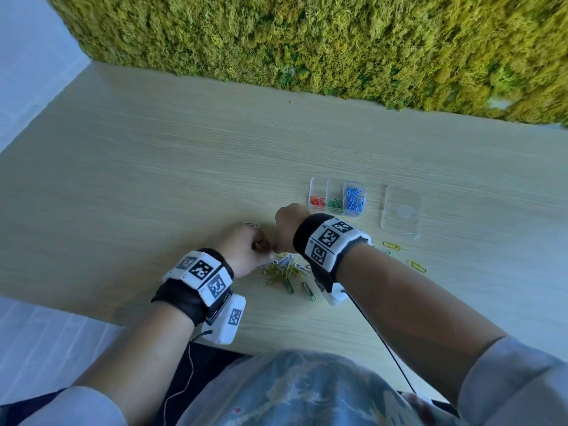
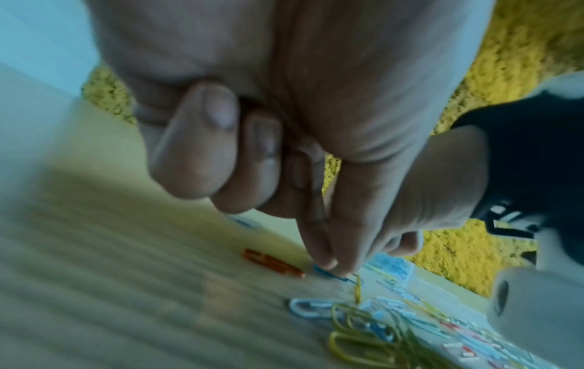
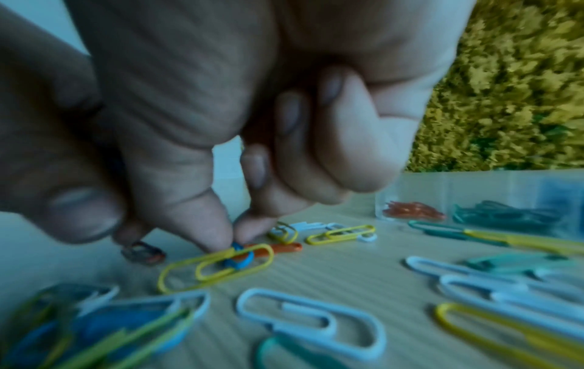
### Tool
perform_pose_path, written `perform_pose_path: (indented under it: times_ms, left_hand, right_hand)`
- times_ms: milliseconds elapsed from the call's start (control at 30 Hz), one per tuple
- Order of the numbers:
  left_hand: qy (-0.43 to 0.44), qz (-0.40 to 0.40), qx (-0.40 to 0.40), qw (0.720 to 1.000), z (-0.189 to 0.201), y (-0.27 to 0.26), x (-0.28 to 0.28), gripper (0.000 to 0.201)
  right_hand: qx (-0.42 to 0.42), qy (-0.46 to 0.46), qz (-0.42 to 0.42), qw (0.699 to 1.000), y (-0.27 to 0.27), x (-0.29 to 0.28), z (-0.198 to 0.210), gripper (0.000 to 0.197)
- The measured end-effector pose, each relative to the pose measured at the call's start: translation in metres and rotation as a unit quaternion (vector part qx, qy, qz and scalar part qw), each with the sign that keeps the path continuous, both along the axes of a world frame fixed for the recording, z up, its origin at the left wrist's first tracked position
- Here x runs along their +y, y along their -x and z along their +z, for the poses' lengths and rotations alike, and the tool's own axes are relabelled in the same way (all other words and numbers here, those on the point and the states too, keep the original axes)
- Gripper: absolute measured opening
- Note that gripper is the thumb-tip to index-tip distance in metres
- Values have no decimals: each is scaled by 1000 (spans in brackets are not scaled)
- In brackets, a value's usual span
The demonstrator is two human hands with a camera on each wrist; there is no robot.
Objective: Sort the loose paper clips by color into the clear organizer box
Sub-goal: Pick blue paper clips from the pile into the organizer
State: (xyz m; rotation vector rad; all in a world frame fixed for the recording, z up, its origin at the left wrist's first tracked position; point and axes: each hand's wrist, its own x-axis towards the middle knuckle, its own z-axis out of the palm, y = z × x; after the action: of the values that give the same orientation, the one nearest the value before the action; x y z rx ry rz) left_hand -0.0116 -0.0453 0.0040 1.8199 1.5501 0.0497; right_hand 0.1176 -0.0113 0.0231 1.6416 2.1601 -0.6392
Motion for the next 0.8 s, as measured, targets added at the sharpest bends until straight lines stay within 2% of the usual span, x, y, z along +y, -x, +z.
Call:
perform_pose_path:
  times_ms: [67,133,167,200,233,300,333,367,433,467,533,800]
  left_hand:
    - [-17,-13,24,999,7,-4,-1,10]
    - [-28,-22,28,999,13,-9,-2,11]
    - [-30,-29,32,999,15,-12,-2,10]
    - [-30,-35,42,998,16,-16,-2,10]
    - [-37,-42,54,997,17,-20,-2,9]
    - [-52,-57,86,993,16,-26,-2,8]
    - [-58,-72,104,990,15,-28,-3,9]
    - [-64,-86,120,987,14,-32,-3,10]
    - [-66,-103,140,983,12,-35,-3,10]
    - [-66,-106,146,981,10,-36,-3,10]
    - [-73,-112,157,978,8,-39,-3,10]
    - [-81,-132,172,973,8,-46,-3,9]
  right_hand:
    - [48,17,-41,998,-11,2,0,35]
    - [135,32,-116,984,-26,4,0,32]
    - [189,42,-165,967,-34,4,0,29]
    - [258,60,-222,938,-42,3,1,23]
    - [343,86,-285,891,-51,0,2,18]
    - [502,127,-392,760,-66,-6,2,20]
    - [553,141,-430,699,-75,-9,2,21]
    - [587,152,-456,652,-83,-13,2,22]
    - [626,169,-477,593,-97,-20,3,24]
    - [637,170,-482,577,-104,-25,3,24]
    - [646,161,-483,568,-114,-32,2,26]
    - [618,132,-489,602,-128,-49,-8,24]
